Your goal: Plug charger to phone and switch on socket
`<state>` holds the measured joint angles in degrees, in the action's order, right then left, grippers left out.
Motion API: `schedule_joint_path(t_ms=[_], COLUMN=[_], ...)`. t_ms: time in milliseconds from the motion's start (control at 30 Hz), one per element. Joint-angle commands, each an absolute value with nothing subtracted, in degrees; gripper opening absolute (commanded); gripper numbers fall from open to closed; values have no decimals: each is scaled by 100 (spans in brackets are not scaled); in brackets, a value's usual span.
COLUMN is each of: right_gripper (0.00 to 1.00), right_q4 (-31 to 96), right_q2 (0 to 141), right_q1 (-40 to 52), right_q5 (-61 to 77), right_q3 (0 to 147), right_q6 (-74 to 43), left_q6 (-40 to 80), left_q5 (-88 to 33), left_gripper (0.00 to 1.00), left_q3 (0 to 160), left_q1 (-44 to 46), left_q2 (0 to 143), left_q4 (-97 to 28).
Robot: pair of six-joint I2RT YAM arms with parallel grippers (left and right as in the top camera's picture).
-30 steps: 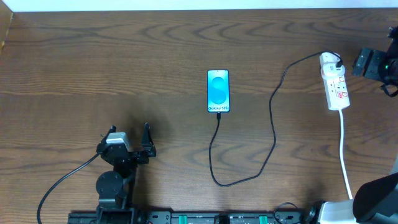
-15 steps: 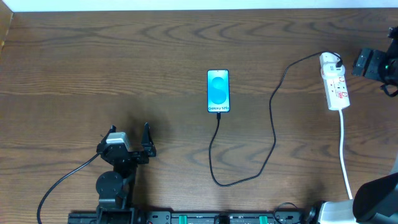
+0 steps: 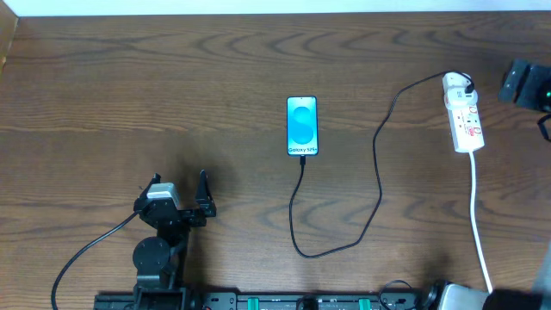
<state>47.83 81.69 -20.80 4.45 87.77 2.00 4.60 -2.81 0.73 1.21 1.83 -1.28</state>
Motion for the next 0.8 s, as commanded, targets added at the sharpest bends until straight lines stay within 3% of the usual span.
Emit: schedule_joint_path(t_ms=[0,333,767], right_gripper=[99,99,99], right_q4=[4283,2078,832], right_q2=[7498,5284,2322], right_q1=[-1927,-1328,-1212], right_q5=[1031,1114,1111], right_q3=[8193,5035,1719], right_q6=[255,-23,-283], left_q6=[410,410,410], left_q5=[-207,-207,-207], left_gripper=[96,96,96], left_q3=[23,23,23], left_q1=[93,93,93], left_q2=[134,134,134], left_q4=[-403,-403,-403])
